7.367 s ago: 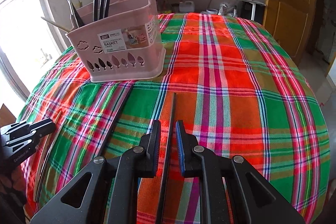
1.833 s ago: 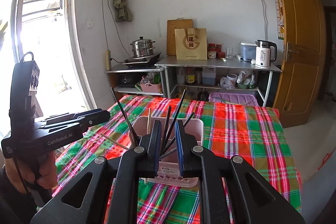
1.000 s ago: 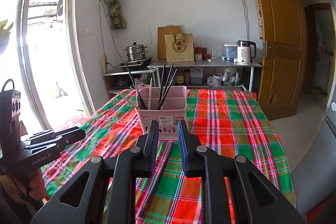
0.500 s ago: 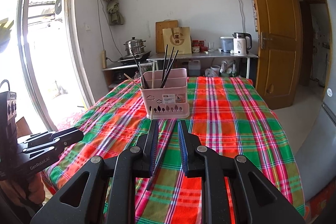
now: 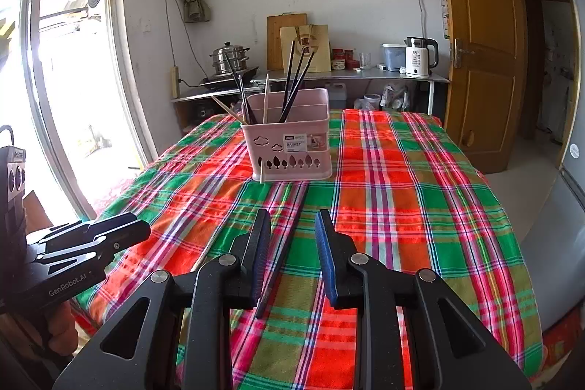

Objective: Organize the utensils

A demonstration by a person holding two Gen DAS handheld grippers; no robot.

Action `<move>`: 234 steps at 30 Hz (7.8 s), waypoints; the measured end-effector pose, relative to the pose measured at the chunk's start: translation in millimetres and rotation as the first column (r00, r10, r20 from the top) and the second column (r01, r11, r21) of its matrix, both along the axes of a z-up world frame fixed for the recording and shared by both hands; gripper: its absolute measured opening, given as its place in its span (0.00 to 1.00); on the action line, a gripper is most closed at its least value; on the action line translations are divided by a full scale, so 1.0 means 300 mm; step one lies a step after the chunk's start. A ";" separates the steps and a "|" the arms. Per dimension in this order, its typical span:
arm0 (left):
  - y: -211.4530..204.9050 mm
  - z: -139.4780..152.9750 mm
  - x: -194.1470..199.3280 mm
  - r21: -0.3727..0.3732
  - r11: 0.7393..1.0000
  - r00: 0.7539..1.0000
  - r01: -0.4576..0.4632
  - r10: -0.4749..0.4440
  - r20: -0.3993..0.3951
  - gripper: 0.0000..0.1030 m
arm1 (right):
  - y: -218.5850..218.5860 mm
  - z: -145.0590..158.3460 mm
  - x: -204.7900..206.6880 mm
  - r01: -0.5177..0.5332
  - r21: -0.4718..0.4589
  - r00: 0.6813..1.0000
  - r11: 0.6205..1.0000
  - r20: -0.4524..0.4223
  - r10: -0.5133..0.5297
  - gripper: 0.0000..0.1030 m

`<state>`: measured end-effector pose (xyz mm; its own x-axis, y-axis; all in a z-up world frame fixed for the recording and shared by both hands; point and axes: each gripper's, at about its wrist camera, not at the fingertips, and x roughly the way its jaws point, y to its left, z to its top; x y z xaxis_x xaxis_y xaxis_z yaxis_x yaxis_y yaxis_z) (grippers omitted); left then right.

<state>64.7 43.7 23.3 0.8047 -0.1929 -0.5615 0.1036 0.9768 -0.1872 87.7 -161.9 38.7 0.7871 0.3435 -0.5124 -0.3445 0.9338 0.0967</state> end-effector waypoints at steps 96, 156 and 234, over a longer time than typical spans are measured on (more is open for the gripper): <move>0.053 -0.005 0.414 0.023 1.000 0.990 0.009 -0.005 -0.139 0.04 | 0.102 -0.087 0.436 -0.175 0.071 0.964 0.982 -0.193 0.185 0.05; 0.073 0.507 0.825 0.043 0.998 0.992 0.042 -0.047 0.119 0.04 | 0.166 0.472 0.648 -0.202 0.135 0.965 0.970 0.196 0.174 0.04; -0.056 0.032 0.043 0.080 0.994 0.991 -0.070 0.060 0.123 0.30 | -0.012 -0.044 0.034 -0.082 0.016 0.993 0.996 0.087 0.080 0.44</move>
